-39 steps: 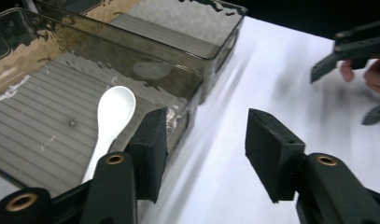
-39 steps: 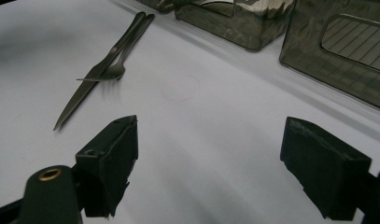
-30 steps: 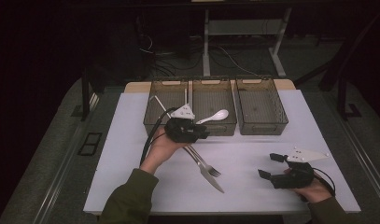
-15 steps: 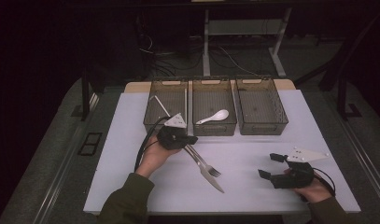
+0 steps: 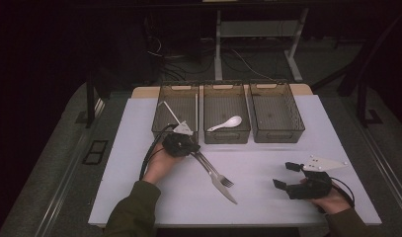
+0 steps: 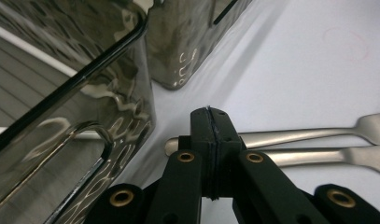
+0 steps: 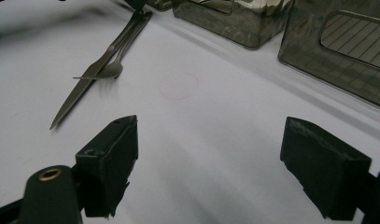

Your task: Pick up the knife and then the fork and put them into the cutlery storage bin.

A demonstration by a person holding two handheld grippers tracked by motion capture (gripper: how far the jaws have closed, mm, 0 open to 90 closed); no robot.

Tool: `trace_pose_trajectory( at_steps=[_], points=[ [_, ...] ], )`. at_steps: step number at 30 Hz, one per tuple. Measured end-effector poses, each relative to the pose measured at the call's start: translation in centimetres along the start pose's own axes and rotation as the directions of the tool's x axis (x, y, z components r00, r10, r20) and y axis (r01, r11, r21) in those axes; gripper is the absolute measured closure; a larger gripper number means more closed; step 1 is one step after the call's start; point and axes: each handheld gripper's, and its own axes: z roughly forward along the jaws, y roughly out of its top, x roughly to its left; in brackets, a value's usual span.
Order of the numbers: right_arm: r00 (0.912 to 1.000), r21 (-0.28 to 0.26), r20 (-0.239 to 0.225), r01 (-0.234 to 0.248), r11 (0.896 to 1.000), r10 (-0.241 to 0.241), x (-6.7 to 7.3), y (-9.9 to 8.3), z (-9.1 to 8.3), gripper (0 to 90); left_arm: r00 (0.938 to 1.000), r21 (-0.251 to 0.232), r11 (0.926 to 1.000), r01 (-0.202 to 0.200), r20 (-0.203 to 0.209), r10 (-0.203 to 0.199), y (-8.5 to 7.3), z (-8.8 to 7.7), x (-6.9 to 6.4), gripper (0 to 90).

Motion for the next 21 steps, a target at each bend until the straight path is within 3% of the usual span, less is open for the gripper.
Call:
trace_pose_trajectory(
  at_steps=[6,11,15,16,21],
  points=[
    [1.0000,-0.001,0.000,-0.003,1.000,0.003,0.01,-0.01,-0.05,18.8,0.9996,0.017,0.9994,-0.029,-0.005,0.029,0.11,0.60,0.04,89.1],
    [1.0000,-0.001,0.000,-0.002,1.000,0.002,0.00,-0.01,-0.04,18.8,0.9999,0.037,0.9992,-0.012,0.002,0.012,0.03,0.77,-0.11,89.2],
    [1.0000,-0.001,0.002,-0.001,1.000,0.001,0.00,-0.01,-0.09,18.9,0.9993,0.054,0.9979,-0.037,0.004,0.037,0.00,0.64,-0.01,89.3],
    [1.0000,-0.002,0.003,-0.002,1.000,0.002,-0.01,-0.02,-0.09,18.9,0.9998,0.056,0.9982,-0.020,0.004,0.020,-0.09,0.62,-0.14,89.3],
    [1.0000,-0.001,0.003,-0.003,1.000,0.003,-0.03,-0.02,-0.10,18.8,0.9994,0.071,0.9969,-0.034,0.013,0.033,-0.16,0.54,0.00,89.3]
  ],
)
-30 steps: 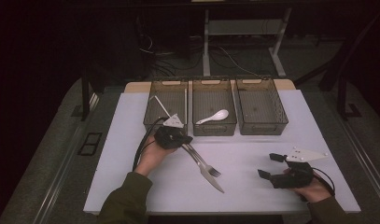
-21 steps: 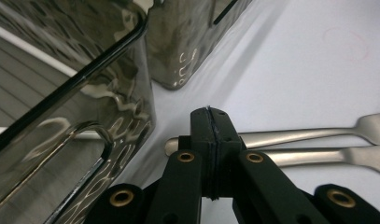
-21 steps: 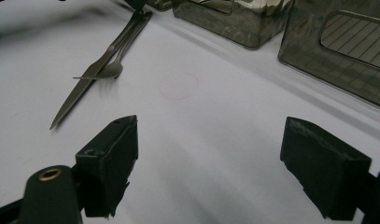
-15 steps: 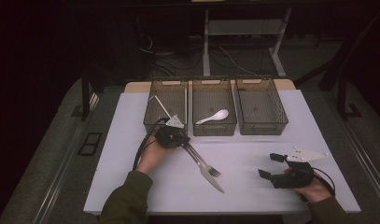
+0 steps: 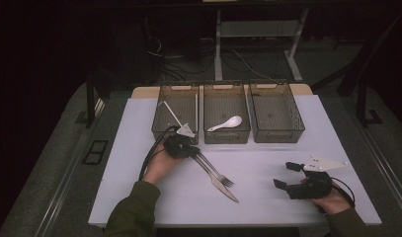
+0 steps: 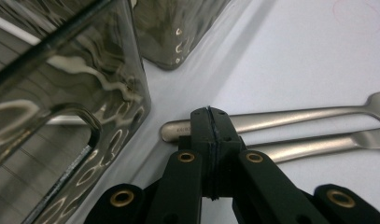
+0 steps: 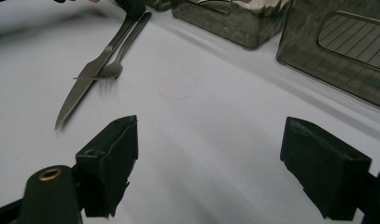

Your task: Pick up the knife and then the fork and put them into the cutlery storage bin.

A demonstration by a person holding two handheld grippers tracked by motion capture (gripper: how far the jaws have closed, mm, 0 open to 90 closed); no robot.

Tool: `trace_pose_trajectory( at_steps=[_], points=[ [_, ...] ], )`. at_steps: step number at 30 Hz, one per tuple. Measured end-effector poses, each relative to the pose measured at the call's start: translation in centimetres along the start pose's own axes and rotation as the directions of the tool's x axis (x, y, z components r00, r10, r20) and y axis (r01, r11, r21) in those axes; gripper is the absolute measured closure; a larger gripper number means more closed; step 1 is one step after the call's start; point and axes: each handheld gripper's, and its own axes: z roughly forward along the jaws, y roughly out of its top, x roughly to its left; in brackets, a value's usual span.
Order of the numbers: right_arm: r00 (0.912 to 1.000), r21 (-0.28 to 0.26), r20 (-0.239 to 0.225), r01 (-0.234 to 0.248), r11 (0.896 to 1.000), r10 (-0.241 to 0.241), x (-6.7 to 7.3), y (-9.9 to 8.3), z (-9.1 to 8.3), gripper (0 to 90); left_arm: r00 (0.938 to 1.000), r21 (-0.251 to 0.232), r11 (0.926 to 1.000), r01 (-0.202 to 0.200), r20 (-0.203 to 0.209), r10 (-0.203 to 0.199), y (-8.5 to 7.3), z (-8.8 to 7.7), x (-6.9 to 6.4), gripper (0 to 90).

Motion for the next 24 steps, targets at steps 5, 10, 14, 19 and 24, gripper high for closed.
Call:
trace_pose_trajectory(
  at_steps=[5,10,14,19,24],
  points=[
    [1.0000,-0.004,0.003,0.000,1.000,0.000,0.0,0.0,-0.1,18.9,0.9998,0.032,0.9993,-0.017,0.006,0.017,-0.4,-0.4,-0.5,89.3],
    [1.0000,-0.006,0.003,-0.001,1.000,0.001,0.0,0.0,-0.1,18.9,0.9969,0.044,0.9966,-0.069,0.040,0.068,-0.8,-0.9,-0.6,89.3],
    [1.0000,-0.006,0.003,-0.002,1.000,0.002,0.0,0.0,-0.1,18.9,0.9944,0.049,0.9949,-0.088,0.063,0.085,-1.1,-1.1,-1.1,89.3],
    [1.0000,-0.005,0.003,-0.007,1.000,0.007,0.0,0.0,-0.1,18.9,0.9892,0.055,0.9920,-0.114,0.100,0.108,-1.8,-1.8,-1.6,89.3],
    [1.0000,-0.004,0.004,-0.001,1.000,0.001,0.0,0.0,-0.1,18.9,0.9858,0.042,0.9932,-0.109,0.133,0.102,-2.2,-2.1,-2.2,89.2]
  ],
)
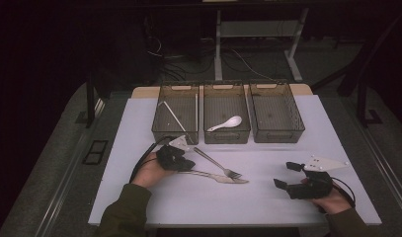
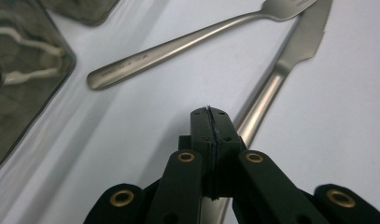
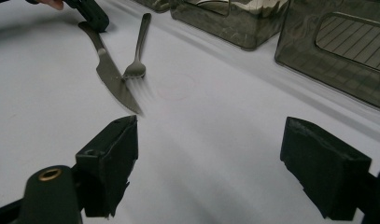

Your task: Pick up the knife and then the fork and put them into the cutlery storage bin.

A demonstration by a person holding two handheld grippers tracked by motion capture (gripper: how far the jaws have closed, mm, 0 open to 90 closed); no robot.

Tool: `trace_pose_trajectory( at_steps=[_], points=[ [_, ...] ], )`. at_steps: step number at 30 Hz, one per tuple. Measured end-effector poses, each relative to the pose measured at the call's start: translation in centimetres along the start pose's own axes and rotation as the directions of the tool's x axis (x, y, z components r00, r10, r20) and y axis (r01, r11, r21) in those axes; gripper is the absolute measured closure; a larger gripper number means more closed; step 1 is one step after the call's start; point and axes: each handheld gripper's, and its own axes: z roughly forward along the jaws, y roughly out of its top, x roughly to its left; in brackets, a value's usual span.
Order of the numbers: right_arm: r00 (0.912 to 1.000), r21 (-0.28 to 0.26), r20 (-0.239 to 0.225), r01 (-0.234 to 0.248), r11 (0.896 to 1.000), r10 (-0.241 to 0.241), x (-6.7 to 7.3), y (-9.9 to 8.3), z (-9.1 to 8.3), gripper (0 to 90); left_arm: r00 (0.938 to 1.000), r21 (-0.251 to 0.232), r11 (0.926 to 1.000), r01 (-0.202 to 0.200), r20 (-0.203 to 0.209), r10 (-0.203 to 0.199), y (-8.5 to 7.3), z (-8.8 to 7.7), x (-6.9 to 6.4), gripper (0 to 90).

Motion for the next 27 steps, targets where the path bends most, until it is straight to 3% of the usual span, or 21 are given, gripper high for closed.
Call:
trace_pose_trajectory(
  at_steps=[4,5,8,10,13,19,22,27],
  points=[
    [1.0000,0.002,0.000,0.001,1.000,-0.001,0.0,0.0,0.0,18.9,0.9989,-0.017,0.9989,-0.044,0.014,0.044,1.0,1.0,-0.3,89.2],
    [1.0000,0.002,0.000,0.003,1.000,-0.003,0.0,0.0,0.1,18.9,0.9994,-0.022,0.9995,-0.024,0.024,0.025,1.2,1.3,-0.6,89.2],
    [1.0000,0.002,0.000,0.003,1.000,-0.003,0.0,0.0,0.1,18.9,0.9974,-0.049,0.9983,-0.031,0.063,0.034,2.0,2.1,-0.9,89.2],
    [1.0000,0.002,-0.001,0.004,1.000,-0.004,0.0,0.0,0.1,18.9,0.9955,-0.034,0.9977,-0.059,0.071,0.062,2.6,2.6,-1.2,89.2],
    [1.0000,0.002,-0.001,0.004,1.000,-0.004,0.0,0.0,0.1,18.9,0.9948,-0.025,0.9975,-0.066,0.076,0.068,2.8,3.0,-1.5,89.2],
    [1.0000,0.002,-0.001,0.003,1.000,-0.003,0.0,0.0,0.0,18.9,0.9923,-0.015,0.9969,-0.078,0.095,0.079,2.6,2.8,-2.0,89.3],
    [1.0000,0.001,0.000,0.003,1.000,-0.003,0.0,0.0,0.0,18.8,0.9934,-0.016,0.9983,-0.056,0.099,0.057,2.1,2.6,-2.5,89.3],
    [1.0000,0.000,0.000,0.002,1.000,-0.002,0.0,0.0,0.0,18.9,0.9965,-0.005,0.9987,-0.051,0.066,0.051,1.4,1.7,-2.4,89.3]
  ],
)
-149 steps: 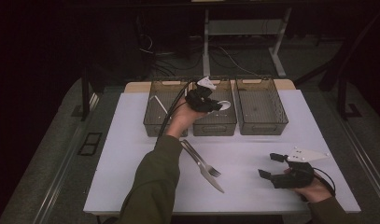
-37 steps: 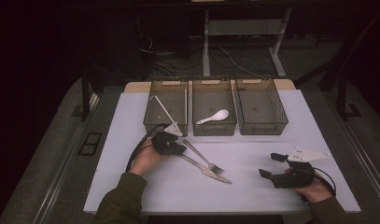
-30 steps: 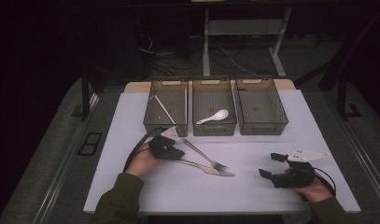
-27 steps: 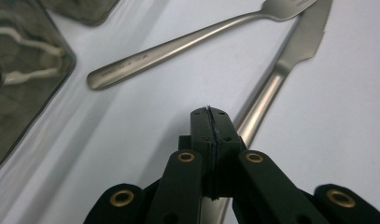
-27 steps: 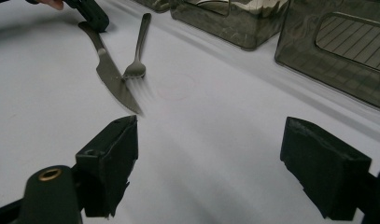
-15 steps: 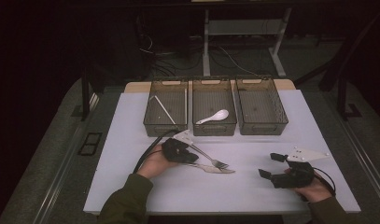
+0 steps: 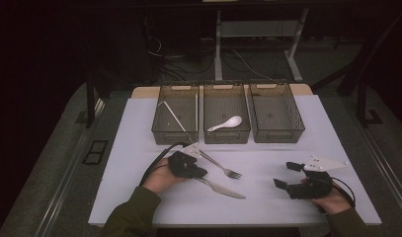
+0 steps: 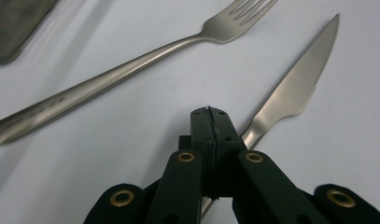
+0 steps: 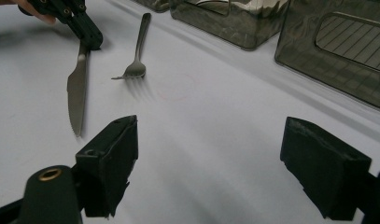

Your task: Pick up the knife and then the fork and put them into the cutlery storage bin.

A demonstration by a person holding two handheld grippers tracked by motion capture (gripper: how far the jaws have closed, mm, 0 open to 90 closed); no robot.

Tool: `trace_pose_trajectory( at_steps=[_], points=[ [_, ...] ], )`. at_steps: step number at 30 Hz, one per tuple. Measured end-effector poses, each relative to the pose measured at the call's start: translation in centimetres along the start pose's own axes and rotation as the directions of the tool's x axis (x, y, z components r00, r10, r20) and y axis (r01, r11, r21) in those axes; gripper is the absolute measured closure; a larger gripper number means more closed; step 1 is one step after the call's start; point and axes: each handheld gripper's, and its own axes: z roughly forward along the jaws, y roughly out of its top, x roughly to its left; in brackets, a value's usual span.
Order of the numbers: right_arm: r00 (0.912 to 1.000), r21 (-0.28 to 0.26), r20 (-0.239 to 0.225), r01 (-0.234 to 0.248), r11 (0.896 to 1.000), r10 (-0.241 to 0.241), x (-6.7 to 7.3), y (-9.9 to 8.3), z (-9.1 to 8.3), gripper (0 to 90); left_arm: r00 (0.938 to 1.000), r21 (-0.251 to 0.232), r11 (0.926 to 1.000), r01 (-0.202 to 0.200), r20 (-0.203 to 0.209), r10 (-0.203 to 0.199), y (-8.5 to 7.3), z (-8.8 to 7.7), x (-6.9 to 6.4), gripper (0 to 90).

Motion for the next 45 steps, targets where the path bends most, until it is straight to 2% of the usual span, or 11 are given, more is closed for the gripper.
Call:
trace_pose_trajectory(
  at_steps=[3,4,6,7,17,20,26,32,34,41,45],
  points=[
    [1.0000,-0.001,0.000,0.000,1.000,0.000,0.0,0.0,0.0,18.9,0.9994,0.010,1.0000,0.001,-0.036,-0.001,-0.5,-0.7,0.4,89.3],
    [1.0000,-0.002,0.001,0.000,1.000,0.000,0.0,0.0,0.0,18.9,0.9987,0.007,0.9995,0.031,-0.040,-0.031,-0.8,-0.9,0.3,89.3],
    [1.0000,-0.001,0.001,-0.001,1.000,0.001,0.0,0.0,0.0,18.9,0.9986,0.005,0.9997,0.023,-0.049,-0.023,-1.3,-1.3,0.4,89.3],
    [1.0000,-0.001,0.000,-0.001,1.000,0.001,0.0,0.0,0.0,18.9,0.9977,0.005,0.9987,0.051,-0.046,-0.050,-1.6,-1.5,0.2,89.3],
    [1.0000,0.001,0.000,-0.001,1.000,0.001,0.0,0.0,0.0,18.9,0.9983,0.006,0.9998,0.020,-0.056,-0.019,-3.0,-2.6,-1.1,89.2],
    [1.0000,0.001,0.001,-0.002,1.000,0.002,0.0,0.0,0.0,18.9,0.9981,-0.010,0.9994,0.033,-0.052,-0.034,-2.9,-2.7,-1.3,89.0],
    [1.0000,0.001,0.002,-0.001,1.000,0.001,0.0,0.0,0.0,18.9,0.9994,-0.062,0.9980,0.011,-0.033,-0.013,-1.8,-3.1,-2.4,74.9],
    [1.0000,-0.001,0.001,-0.001,1.000,0.001,0.0,0.0,0.0,18.9,0.9994,-0.042,0.9990,-0.016,-0.033,0.014,-1.7,-2.0,-2.8,68.8],
    [1.0000,0.000,0.001,0.000,1.000,0.000,0.0,0.0,0.0,18.9,0.9997,-0.050,0.9986,-0.019,-0.016,0.018,-1.8,-1.6,-2.7,68.4],
    [1.0000,0.001,0.001,-0.001,1.000,0.001,0.0,0.0,0.0,18.9,0.9984,-0.058,0.9968,-0.055,-0.014,0.054,-2.1,-0.8,-2.3,69.0],
    [1.0000,0.001,0.001,0.000,1.000,0.000,0.0,0.0,0.1,18.9,0.9941,-0.050,0.9930,-0.107,-0.020,0.106,-2.1,-0.8,-2.5,71.3]
  ],
)
